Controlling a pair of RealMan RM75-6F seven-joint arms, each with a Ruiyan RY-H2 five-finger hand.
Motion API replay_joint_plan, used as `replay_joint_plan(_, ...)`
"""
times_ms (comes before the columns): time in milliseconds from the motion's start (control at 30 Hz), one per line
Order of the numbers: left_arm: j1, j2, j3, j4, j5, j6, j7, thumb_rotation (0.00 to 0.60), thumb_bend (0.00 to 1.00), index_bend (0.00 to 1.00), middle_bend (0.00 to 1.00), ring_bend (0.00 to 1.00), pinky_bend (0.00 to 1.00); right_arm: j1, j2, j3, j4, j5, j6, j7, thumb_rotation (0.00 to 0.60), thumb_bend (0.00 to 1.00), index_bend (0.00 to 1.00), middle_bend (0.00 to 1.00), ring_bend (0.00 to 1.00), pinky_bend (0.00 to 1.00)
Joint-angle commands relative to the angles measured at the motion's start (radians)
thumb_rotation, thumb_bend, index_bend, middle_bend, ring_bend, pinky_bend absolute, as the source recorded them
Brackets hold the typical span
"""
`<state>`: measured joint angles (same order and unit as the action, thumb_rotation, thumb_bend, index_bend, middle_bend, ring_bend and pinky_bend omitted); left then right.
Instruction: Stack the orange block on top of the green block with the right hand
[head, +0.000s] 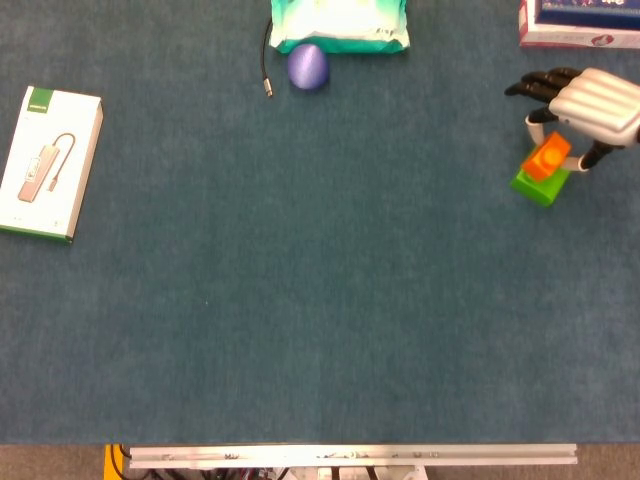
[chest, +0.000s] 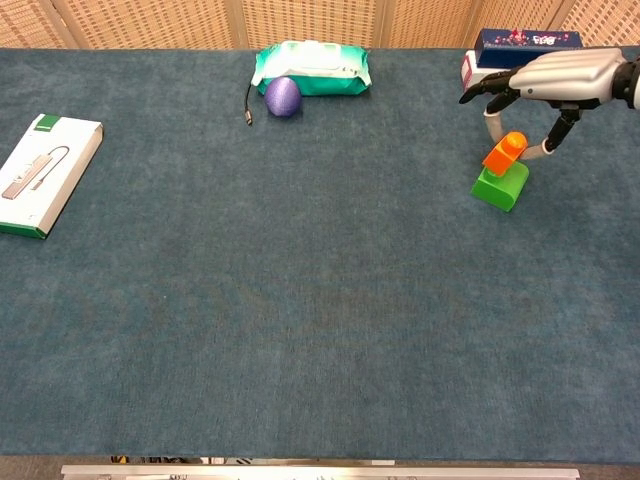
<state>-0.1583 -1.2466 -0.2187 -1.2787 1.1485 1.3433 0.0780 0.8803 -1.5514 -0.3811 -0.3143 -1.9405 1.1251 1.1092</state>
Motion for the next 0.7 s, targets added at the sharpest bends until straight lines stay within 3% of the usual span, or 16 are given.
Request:
replay_joint_plan(33,0.000,0.001,0.000,-0.001,0.000,0.002,0.000,0.600,0.00,0.05,0.28,0.25,0.54,0.000,-0.004,-0.001,0.002,0.001,-0.003,0.001,0.600,0.20,0.52,0.11,0.00,0.14)
replay_joint_plan(700,0.002,0.005,0.002,-0.006,0.002,0.003,-0.003,0.600,0.00,0.05,0.28,0.25,0.54,0.014,-0.012,-0.008,0.002,0.003,-0.014,0.032,0.600,0.20,0.52,0.11,0.00,0.14)
